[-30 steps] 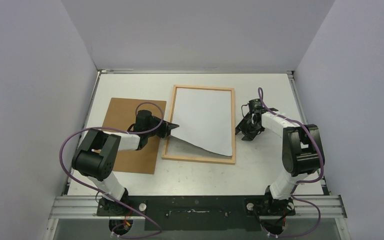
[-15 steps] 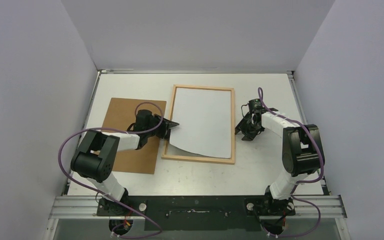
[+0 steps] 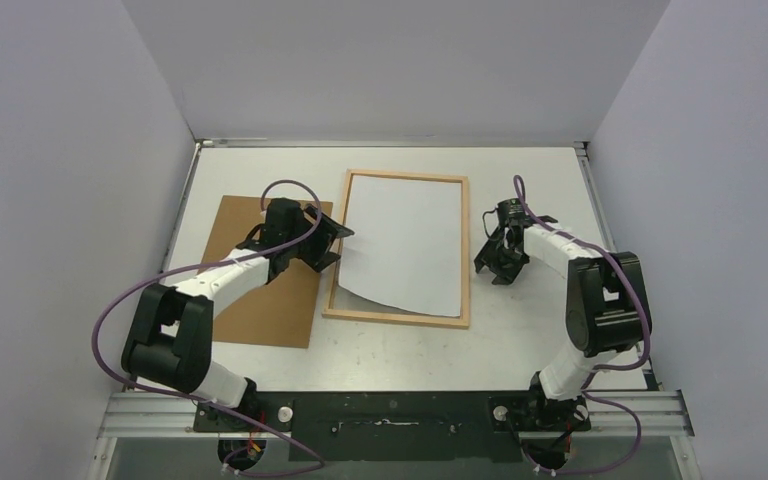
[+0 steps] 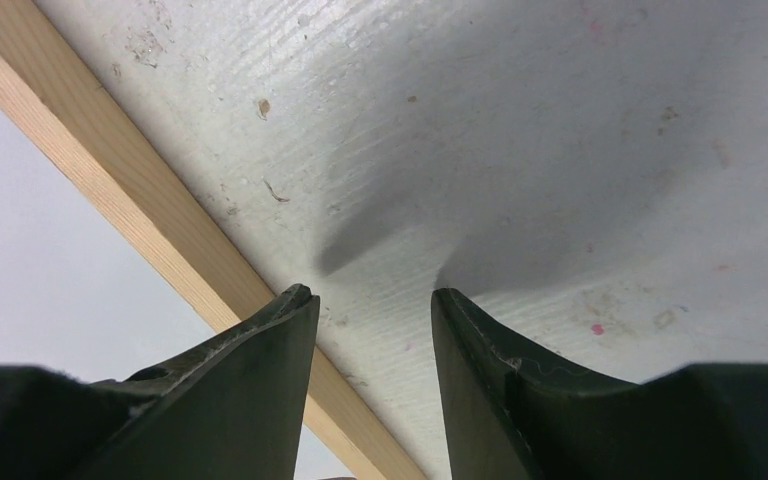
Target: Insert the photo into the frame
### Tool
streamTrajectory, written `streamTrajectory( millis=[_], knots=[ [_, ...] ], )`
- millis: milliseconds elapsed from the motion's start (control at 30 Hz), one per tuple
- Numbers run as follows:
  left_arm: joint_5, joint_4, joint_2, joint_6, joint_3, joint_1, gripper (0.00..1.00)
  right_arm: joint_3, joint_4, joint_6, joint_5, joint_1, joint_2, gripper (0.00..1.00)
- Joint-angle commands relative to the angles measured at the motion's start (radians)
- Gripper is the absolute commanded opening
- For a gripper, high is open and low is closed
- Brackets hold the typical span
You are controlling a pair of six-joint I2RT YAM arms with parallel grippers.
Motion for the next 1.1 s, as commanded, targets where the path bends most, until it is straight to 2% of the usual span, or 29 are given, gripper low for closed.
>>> streamTrajectory(
  millis=[0,200,333,467,667,800,1067],
  knots=[
    [-0.054,-0.189,-0.032,0.104,0.062,0.010,0.67,0.027,-0.036,-0.039,0.063,-0.004,-0.065,0.47],
    [-0.148,-0.352,-0.057,0.255,0.143,0.016,0.68,0.066,-0.058,-0.054,0.108,-0.002,-0.117,0.47],
    [-0.193,-0.406,-0.099,0.368,0.161,0.034,0.68,0.101,-0.041,-0.036,0.116,0.018,-0.190,0.49],
    [-0.152,-0.440,-0.108,0.479,0.183,0.083,0.69,0.129,-0.010,-0.037,0.098,0.060,-0.216,0.52],
    [0.004,-0.402,-0.061,0.585,0.214,0.091,0.66,0.096,0.101,-0.091,-0.083,0.105,-0.195,0.51],
    [-0.010,-0.451,-0.020,0.602,0.228,0.091,0.64,0.075,0.122,-0.154,-0.170,0.141,-0.180,0.50],
    [-0.078,-0.528,0.022,0.658,0.234,0.137,0.64,0.042,0.091,-0.189,-0.233,0.156,-0.122,0.50]
  ],
)
